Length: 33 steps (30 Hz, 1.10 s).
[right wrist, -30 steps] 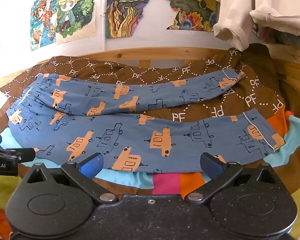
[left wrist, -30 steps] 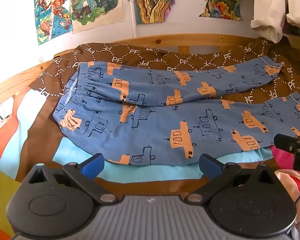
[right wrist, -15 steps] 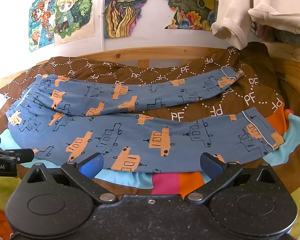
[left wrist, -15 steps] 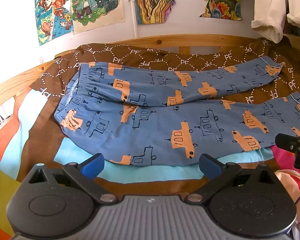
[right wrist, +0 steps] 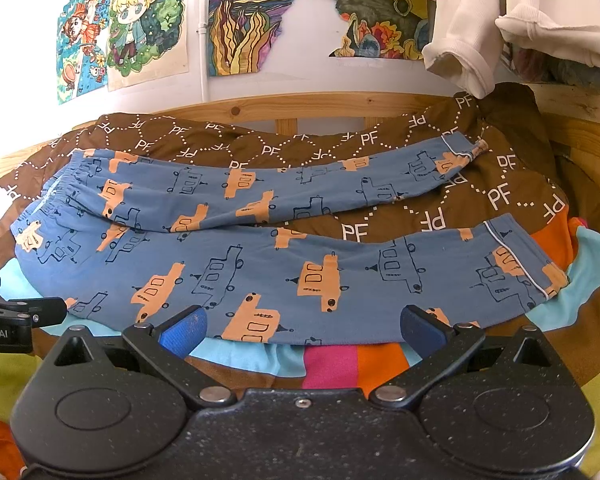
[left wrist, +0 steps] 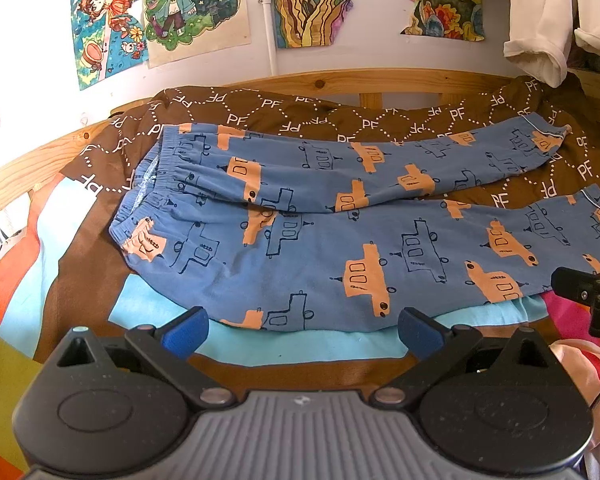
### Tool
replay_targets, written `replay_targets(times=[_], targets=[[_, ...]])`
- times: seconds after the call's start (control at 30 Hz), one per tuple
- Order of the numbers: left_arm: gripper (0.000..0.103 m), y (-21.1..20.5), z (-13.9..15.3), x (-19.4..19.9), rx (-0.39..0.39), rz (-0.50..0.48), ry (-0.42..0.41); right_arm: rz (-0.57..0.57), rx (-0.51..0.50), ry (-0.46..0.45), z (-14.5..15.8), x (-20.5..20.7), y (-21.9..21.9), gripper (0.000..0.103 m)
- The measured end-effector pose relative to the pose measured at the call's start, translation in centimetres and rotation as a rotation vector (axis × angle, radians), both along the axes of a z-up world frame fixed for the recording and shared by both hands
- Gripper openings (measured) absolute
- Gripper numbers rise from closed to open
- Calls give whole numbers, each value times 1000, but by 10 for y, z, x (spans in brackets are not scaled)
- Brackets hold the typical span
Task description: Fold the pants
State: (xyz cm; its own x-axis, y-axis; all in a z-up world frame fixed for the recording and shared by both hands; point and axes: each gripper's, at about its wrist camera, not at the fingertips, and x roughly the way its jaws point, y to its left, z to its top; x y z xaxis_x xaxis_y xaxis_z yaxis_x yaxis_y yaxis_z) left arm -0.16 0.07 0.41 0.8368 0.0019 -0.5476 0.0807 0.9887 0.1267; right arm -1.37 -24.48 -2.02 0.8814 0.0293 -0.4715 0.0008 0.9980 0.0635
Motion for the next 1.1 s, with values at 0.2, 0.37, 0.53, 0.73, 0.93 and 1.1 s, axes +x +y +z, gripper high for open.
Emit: replay_targets(times=[0.2, 0.37, 0.53, 0.73, 0.93, 1.1], targets=[[103, 0, 0, 0, 1, 1, 0, 0, 1, -1, 0, 0, -1, 102], [103, 1, 0, 0, 0, 1, 2, -1, 2, 0, 0, 0, 0, 102], [103, 0, 0, 0, 0, 1, 1, -1, 2, 1, 0, 0, 0, 102], [103, 2, -2, 1, 0, 3, 8, -2, 3, 1, 0, 0, 0, 102], [103, 2, -3, 3, -3, 4, 20, -2, 4, 2, 0, 0, -1, 102], [103, 3, -2, 5, -3, -3, 19, 1, 4, 7, 0, 0, -1, 102]])
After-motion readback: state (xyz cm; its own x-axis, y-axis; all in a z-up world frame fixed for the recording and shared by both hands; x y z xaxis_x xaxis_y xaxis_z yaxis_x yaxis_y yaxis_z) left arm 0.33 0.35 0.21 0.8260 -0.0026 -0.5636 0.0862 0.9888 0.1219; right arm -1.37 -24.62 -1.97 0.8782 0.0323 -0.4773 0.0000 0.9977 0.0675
